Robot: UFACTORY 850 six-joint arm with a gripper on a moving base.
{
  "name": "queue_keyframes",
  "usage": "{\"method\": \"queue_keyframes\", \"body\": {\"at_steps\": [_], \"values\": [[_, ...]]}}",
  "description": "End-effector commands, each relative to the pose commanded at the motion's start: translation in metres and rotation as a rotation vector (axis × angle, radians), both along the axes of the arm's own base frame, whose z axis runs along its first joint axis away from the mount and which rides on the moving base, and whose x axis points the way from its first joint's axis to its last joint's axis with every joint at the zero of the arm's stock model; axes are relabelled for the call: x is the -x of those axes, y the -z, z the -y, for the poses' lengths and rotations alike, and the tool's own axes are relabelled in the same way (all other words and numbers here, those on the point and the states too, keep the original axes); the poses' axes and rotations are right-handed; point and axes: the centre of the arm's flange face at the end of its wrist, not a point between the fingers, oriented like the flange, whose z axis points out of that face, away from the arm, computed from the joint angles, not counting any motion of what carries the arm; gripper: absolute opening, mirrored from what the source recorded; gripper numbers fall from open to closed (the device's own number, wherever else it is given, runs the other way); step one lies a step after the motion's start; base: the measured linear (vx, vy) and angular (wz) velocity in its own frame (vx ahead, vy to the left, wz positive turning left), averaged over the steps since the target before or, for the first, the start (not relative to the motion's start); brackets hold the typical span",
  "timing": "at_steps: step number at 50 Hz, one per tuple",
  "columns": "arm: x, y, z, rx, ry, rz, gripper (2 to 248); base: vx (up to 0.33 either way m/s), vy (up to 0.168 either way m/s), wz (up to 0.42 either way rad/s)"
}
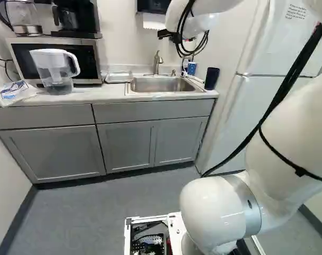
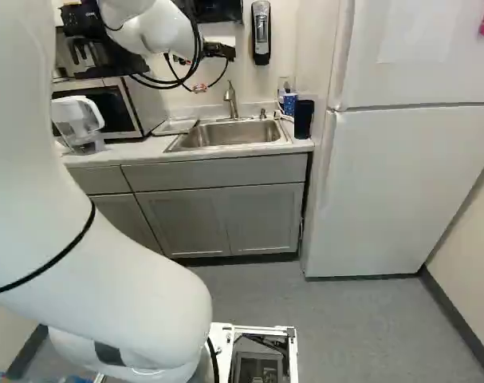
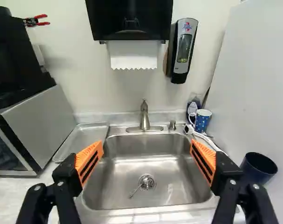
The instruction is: Rinse the cup and place it in the tray
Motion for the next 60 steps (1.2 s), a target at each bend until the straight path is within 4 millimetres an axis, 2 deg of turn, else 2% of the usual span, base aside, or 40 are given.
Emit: {"method": "queue_keyframes", "body": {"at_steps": [60], "values": [[0.0, 0.0, 0.0, 0.0, 0.0, 0.0, 247, 0.082, -0.002, -0.02]]}}
